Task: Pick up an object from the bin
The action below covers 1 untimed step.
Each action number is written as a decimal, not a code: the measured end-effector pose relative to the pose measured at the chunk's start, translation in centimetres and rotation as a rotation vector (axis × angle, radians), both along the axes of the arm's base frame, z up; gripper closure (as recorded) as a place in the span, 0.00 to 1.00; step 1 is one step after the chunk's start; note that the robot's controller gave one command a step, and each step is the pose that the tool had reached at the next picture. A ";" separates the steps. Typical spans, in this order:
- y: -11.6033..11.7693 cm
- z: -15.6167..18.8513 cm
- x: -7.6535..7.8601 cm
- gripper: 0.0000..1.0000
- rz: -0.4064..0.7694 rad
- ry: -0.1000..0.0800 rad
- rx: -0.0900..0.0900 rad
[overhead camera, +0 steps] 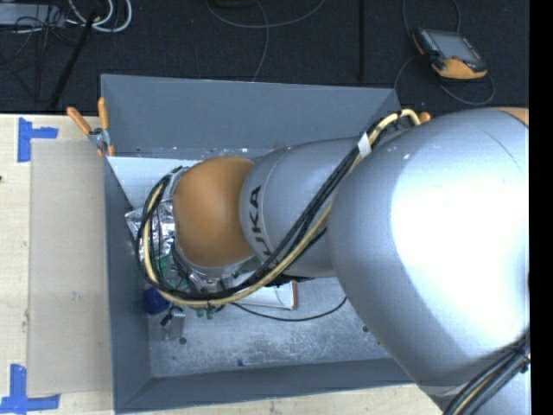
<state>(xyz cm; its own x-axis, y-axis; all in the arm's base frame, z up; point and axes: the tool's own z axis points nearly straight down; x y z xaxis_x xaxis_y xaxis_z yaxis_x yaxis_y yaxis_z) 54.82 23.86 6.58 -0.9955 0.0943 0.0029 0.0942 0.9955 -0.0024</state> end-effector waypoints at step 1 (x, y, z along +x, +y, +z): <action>-6.0 3.5 6.8 0.00 0.135 -0.007 0.000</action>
Offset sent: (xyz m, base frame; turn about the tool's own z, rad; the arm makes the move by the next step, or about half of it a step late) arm 0.0651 -0.0568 0.0342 -0.1401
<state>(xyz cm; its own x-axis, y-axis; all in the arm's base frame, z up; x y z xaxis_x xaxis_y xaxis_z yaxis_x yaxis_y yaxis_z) 61.58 17.85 10.10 -0.9991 -0.0411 -0.0046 -0.0410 0.9992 -0.0025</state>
